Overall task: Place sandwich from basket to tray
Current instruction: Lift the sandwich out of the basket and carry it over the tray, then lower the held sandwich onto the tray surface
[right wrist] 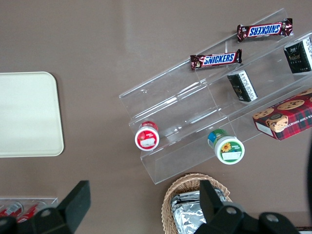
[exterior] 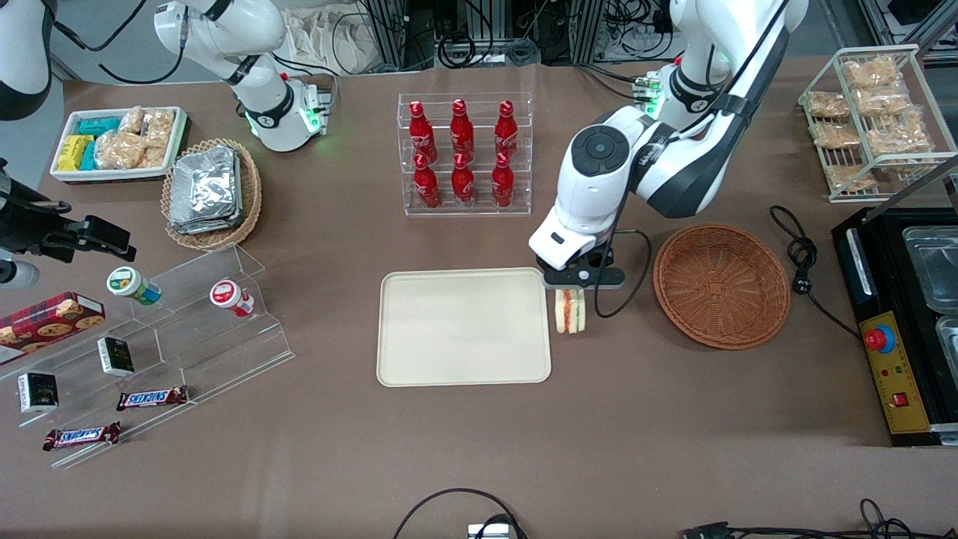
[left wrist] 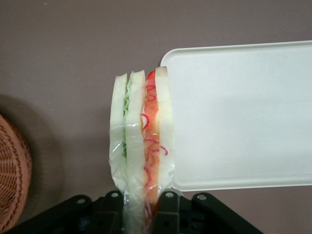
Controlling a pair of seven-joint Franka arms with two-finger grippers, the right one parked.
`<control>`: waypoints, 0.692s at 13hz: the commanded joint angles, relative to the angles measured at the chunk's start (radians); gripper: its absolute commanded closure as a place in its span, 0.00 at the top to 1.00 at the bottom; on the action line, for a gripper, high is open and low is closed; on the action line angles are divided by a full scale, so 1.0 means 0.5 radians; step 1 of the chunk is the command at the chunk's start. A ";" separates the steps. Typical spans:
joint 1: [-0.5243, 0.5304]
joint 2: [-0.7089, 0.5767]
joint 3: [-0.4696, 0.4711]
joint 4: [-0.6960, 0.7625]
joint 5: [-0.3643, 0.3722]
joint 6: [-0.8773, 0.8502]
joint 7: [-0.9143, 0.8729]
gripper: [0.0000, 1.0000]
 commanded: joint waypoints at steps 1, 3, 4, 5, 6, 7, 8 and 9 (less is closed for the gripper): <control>-0.062 0.148 0.003 0.148 0.110 -0.047 -0.007 0.19; -0.145 0.258 0.006 0.212 0.202 -0.031 -0.047 0.22; -0.176 0.316 0.006 0.267 0.209 -0.016 -0.047 0.22; -0.200 0.368 0.006 0.304 0.212 -0.016 -0.050 0.22; -0.210 0.414 0.006 0.338 0.212 -0.007 -0.050 0.22; -0.225 0.454 0.006 0.359 0.212 0.015 -0.053 0.22; -0.240 0.491 0.006 0.363 0.209 0.051 -0.056 0.22; -0.243 0.522 0.006 0.363 0.209 0.091 -0.095 0.22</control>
